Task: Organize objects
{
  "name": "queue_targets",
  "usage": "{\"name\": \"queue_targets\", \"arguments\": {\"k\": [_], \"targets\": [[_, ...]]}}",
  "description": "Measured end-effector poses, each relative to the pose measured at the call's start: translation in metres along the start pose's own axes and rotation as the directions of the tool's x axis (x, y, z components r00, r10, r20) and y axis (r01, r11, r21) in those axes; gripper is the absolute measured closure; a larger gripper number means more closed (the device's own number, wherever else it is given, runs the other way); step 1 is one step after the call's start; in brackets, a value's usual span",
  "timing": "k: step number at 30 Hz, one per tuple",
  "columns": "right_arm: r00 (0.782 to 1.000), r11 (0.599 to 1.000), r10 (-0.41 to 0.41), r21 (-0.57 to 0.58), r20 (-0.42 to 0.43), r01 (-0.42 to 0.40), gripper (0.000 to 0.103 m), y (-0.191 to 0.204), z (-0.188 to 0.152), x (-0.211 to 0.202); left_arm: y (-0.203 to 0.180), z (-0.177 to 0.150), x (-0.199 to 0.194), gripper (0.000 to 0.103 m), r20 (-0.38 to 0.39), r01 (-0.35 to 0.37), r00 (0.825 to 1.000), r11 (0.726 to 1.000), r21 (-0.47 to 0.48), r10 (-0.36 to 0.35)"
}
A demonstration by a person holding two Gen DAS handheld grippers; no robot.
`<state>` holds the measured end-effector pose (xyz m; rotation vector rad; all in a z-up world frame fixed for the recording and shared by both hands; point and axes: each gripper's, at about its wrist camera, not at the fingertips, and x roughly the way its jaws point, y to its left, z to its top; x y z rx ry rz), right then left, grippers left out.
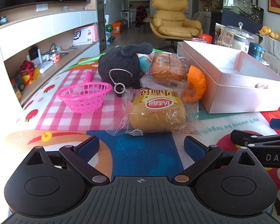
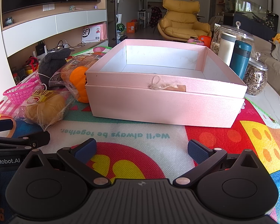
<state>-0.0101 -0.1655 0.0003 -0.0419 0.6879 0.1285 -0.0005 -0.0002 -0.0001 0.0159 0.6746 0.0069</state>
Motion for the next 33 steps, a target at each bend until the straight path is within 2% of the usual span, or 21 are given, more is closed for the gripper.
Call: {"name": "queue_targets", "arguments": {"k": [9,12,13,15,17,20,22,25,27,29,33], "targets": [[1.0,1.0,0.0,0.0,-0.003,0.0,0.0,0.0,0.0,0.0,-0.003,-0.002,-0.001,0.002,0.0,0.003,1.0,1.0,-0.002,-0.003],[0.999,1.0,0.015,-0.002,-0.047,-0.015,0.0,-0.001,0.006,0.003,-0.002,-0.001,0.001,0.003,-0.001,0.015,1.0,1.0,-0.009,-0.015],[0.996,0.999,0.029,-0.01,-0.086,-0.03,0.0,-0.003,0.013,0.005,0.0,-0.001,-0.004,0.003,-0.009,0.034,0.999,0.999,-0.005,-0.034],[0.994,0.999,0.03,-0.01,-0.107,-0.032,0.0,-0.003,0.016,0.006,0.004,0.001,-0.012,0.003,-0.016,0.067,0.998,0.998,-0.009,-0.067],[0.994,0.999,0.028,-0.018,-0.103,-0.03,0.0,-0.002,0.015,0.007,0.015,0.005,-0.035,0.003,0.029,0.09,0.996,0.996,-0.01,-0.09],[0.995,0.999,0.028,-0.015,-0.097,-0.03,0.0,-0.002,0.014,0.007,0.034,0.024,-0.055,0.003,0.131,0.049,0.99,0.999,-0.012,-0.047],[0.995,1.0,0.027,-0.012,-0.092,-0.028,0.0,-0.002,0.013,0.006,0.051,0.042,-0.048,0.003,0.146,0.02,0.989,1.0,-0.023,-0.016],[0.995,1.0,0.023,-0.016,-0.094,-0.025,0.0,-0.001,0.013,0.006,0.069,0.063,-0.017,0.003,0.077,-0.019,0.997,1.0,-0.01,0.02],[0.995,1.0,0.021,-0.021,-0.098,-0.023,0.0,-0.001,0.014,0.006,0.078,0.071,0.006,0.003,0.023,0.006,1.0,0.999,-0.032,-0.005],[0.995,0.999,0.023,-0.024,-0.097,-0.025,0.0,-0.001,0.014,0.005,0.084,0.075,0.024,0.003,-0.017,0.022,1.0,0.999,-0.049,-0.023],[0.994,0.998,0.052,-0.032,-0.096,-0.055,0.0,-0.004,0.016,0.004,0.088,0.072,0.046,0.004,-0.053,-0.003,0.999,0.999,-0.043,0.0]]}}
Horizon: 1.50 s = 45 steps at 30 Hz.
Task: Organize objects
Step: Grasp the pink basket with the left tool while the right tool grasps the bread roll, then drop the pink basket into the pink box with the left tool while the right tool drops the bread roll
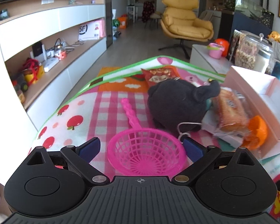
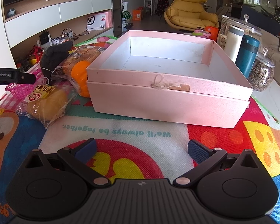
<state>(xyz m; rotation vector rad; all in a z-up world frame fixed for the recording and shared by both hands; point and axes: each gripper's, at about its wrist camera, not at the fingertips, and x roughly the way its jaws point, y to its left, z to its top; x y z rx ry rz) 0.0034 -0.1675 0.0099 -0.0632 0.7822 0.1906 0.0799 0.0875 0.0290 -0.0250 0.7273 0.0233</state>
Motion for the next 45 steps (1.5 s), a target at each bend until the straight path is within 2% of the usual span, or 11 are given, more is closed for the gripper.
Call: {"name": "queue_targets", "arguments": {"k": [2,8,16,20,23,27,29,32,36,40,45], "targets": [[0.996,0.996,0.08,-0.052,0.029,-0.078,0.0,0.004,0.001,-0.007,0.004,-0.002,0.001,0.015,-0.001,0.027,1.0,1.0,-0.008,-0.027],[0.956,0.936,0.247,-0.294,0.158,-0.193,0.0,0.052,0.02,-0.033,0.018,-0.011,-0.022,0.015,0.046,0.151,0.988,0.988,-0.02,-0.15],[0.948,0.871,0.319,-0.394,0.003,-0.292,0.0,0.117,0.038,-0.001,0.043,-0.024,-0.072,0.015,0.119,0.156,0.981,0.988,-0.019,-0.152],[0.858,0.772,0.505,-0.398,-0.091,-0.496,0.0,0.131,0.029,-0.025,0.055,-0.025,-0.082,0.015,0.128,0.158,0.98,0.987,-0.029,-0.153],[0.889,0.746,0.456,-0.561,0.037,-0.359,0.0,0.146,0.026,-0.042,0.061,-0.024,-0.086,0.015,0.133,0.163,0.978,0.986,-0.027,-0.158],[0.933,0.791,0.358,-0.543,0.037,-0.282,0.001,0.149,0.048,-0.004,0.061,-0.024,-0.088,0.015,0.133,0.164,0.978,0.986,-0.031,-0.159],[0.944,0.815,0.33,-0.505,0.0,-0.285,0.008,0.15,0.055,0.015,0.058,-0.025,-0.091,0.015,0.128,0.167,0.978,0.986,-0.025,-0.162],[0.947,0.838,0.316,-0.45,-0.062,-0.309,0.047,0.145,0.054,0.016,0.045,-0.028,-0.103,0.015,0.12,0.164,0.979,0.986,0.025,-0.166],[0.943,0.845,0.331,-0.434,-0.036,-0.313,0.048,0.118,0.033,-0.03,0.02,-0.038,-0.122,0.015,0.089,0.203,0.973,0.973,0.11,-0.213],[0.949,0.89,0.313,-0.356,0.02,-0.286,0.048,0.064,0.007,-0.084,-0.017,-0.041,-0.145,0.015,0.07,0.322,0.939,0.932,0.168,-0.338],[0.967,0.953,0.196,-0.266,0.162,-0.148,0.048,0.0,-0.007,-0.137,-0.094,0.004,-0.152,0.015,0.16,0.399,0.879,0.876,0.27,-0.449]]}}
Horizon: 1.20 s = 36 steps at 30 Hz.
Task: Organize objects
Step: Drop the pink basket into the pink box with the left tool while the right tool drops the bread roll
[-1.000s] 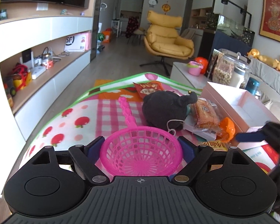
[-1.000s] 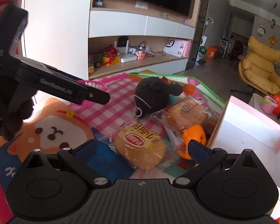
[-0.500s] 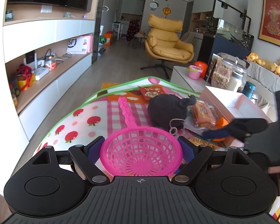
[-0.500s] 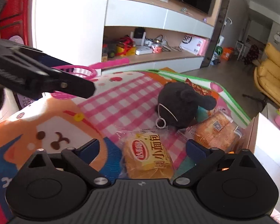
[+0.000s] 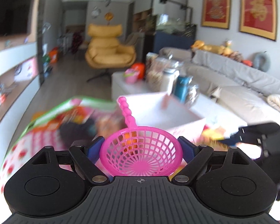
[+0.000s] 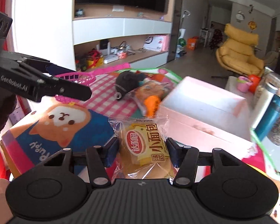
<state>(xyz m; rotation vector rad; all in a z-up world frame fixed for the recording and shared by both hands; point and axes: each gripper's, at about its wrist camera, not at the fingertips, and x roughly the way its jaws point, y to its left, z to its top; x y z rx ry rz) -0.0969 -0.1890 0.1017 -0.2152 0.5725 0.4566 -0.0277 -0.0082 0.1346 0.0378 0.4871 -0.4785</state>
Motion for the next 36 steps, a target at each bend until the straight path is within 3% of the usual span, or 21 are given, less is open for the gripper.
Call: {"name": "queue_targets", "arguments": {"k": [3,5,7,9,13,17,21,24,26,28,32,36], "targets": [[0.996,0.996,-0.075,0.06,0.038,0.073,0.048,-0.025,-0.003,-0.015,-0.024,0.036,0.058,0.014,0.036,0.05,0.998,0.999,0.002,-0.05],[0.994,0.991,-0.098,0.091,0.05,0.093,0.048,-0.037,-0.006,-0.019,-0.031,0.046,0.11,0.014,0.041,0.017,0.999,1.0,-0.004,-0.017],[0.993,0.988,-0.11,0.113,0.049,0.104,0.048,-0.045,-0.007,-0.02,-0.035,0.043,0.16,0.015,-0.023,-0.015,1.0,1.0,-0.007,0.015],[0.991,0.985,-0.126,0.127,0.046,0.119,0.048,-0.052,-0.007,-0.021,-0.035,0.035,0.187,0.015,-0.066,0.01,0.998,0.999,-0.032,-0.012],[0.987,0.978,-0.145,0.162,0.071,0.132,0.048,-0.073,0.0,-0.024,-0.026,0.03,0.168,0.015,0.027,0.037,0.999,0.998,-0.06,-0.036],[0.982,0.967,-0.165,0.212,0.09,0.143,0.048,-0.097,0.022,-0.006,-0.021,0.022,0.137,0.015,0.06,0.024,0.998,1.0,0.009,-0.024],[0.976,0.955,-0.196,0.244,0.095,0.168,0.048,-0.117,0.056,0.031,-0.034,0.029,0.155,0.015,0.019,0.009,1.0,0.996,0.089,-0.011],[0.966,0.944,-0.243,0.251,0.086,0.215,0.048,-0.125,0.074,0.053,-0.018,0.05,0.193,0.015,-0.055,0.056,0.997,0.997,-0.052,-0.059],[0.954,0.93,-0.288,0.262,0.087,0.257,0.048,-0.128,0.079,0.055,-0.001,0.056,0.222,0.02,-0.123,0.068,0.988,0.985,-0.158,-0.088],[0.954,0.928,-0.287,0.272,0.086,0.254,0.048,-0.133,0.079,0.053,0.014,0.057,0.236,0.02,-0.138,0.074,0.984,0.968,-0.239,-0.109],[0.942,0.924,-0.323,0.244,0.086,0.295,0.048,-0.135,0.073,0.054,0.036,0.059,0.228,0.024,-0.034,0.135,0.988,0.938,-0.32,-0.153],[0.944,0.917,-0.325,0.265,0.065,0.298,0.048,-0.143,0.072,0.066,0.036,0.076,0.209,0.024,0.057,0.246,0.969,0.928,-0.28,-0.24]]}}
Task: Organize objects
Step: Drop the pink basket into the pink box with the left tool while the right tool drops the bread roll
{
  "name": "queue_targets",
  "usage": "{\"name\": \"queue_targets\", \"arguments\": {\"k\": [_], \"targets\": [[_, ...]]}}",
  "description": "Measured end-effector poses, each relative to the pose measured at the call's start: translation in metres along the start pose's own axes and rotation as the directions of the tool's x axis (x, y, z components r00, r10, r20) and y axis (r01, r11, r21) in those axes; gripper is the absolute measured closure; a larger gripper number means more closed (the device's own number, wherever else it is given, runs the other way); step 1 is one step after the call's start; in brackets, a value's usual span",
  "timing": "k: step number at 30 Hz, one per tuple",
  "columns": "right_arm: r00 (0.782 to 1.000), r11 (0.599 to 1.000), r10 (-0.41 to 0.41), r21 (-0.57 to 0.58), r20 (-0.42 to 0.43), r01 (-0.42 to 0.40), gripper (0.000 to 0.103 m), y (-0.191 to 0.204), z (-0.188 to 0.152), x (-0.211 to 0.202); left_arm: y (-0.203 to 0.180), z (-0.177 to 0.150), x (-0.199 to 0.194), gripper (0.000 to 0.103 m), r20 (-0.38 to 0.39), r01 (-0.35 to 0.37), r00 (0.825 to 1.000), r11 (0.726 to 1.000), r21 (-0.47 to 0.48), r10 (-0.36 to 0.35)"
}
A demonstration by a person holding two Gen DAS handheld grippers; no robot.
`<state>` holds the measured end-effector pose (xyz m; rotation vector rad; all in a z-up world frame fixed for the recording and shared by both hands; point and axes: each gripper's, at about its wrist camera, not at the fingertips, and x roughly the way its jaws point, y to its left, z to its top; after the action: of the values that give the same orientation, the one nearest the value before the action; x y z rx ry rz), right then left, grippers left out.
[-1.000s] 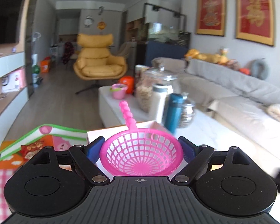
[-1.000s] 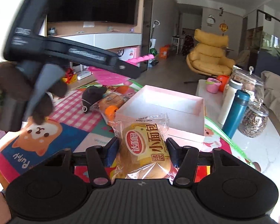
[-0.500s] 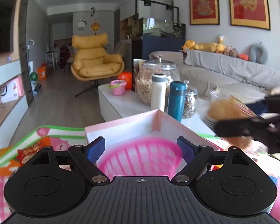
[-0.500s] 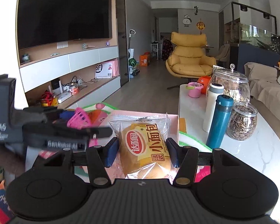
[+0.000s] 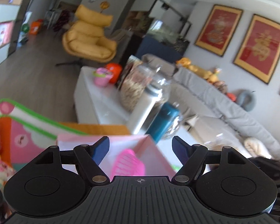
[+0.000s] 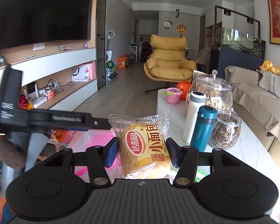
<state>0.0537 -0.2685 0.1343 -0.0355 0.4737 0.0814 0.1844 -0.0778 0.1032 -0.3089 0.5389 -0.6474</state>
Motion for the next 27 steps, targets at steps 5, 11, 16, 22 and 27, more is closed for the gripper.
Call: {"name": "queue_targets", "arguments": {"k": [5,11,16,22,27], "targets": [[0.999,0.998,0.039,0.049,-0.013,-0.038,0.048,0.001,0.002,0.014,-0.014,0.02,-0.054,0.024,0.178,-0.019,0.984,0.999,0.028,0.014],[0.996,0.991,0.088,0.099,0.012,-0.089,0.009,0.0,-0.006,0.022,-0.005,-0.013,-0.122,0.024,0.212,-0.23,0.955,0.969,0.093,0.207],[0.996,0.996,0.086,0.027,0.005,-0.086,0.002,0.012,-0.043,-0.001,0.024,-0.068,-0.151,0.024,0.073,-0.31,0.949,0.95,0.028,0.307],[0.996,0.994,0.079,-0.072,-0.041,-0.082,0.0,0.05,-0.108,-0.025,0.033,-0.089,-0.131,0.024,-0.007,-0.327,0.945,0.945,0.019,0.327],[0.994,0.994,0.104,-0.03,-0.041,-0.105,0.0,0.067,-0.132,-0.031,0.042,-0.086,-0.095,0.024,-0.037,-0.392,0.919,0.919,0.041,0.394]]}}
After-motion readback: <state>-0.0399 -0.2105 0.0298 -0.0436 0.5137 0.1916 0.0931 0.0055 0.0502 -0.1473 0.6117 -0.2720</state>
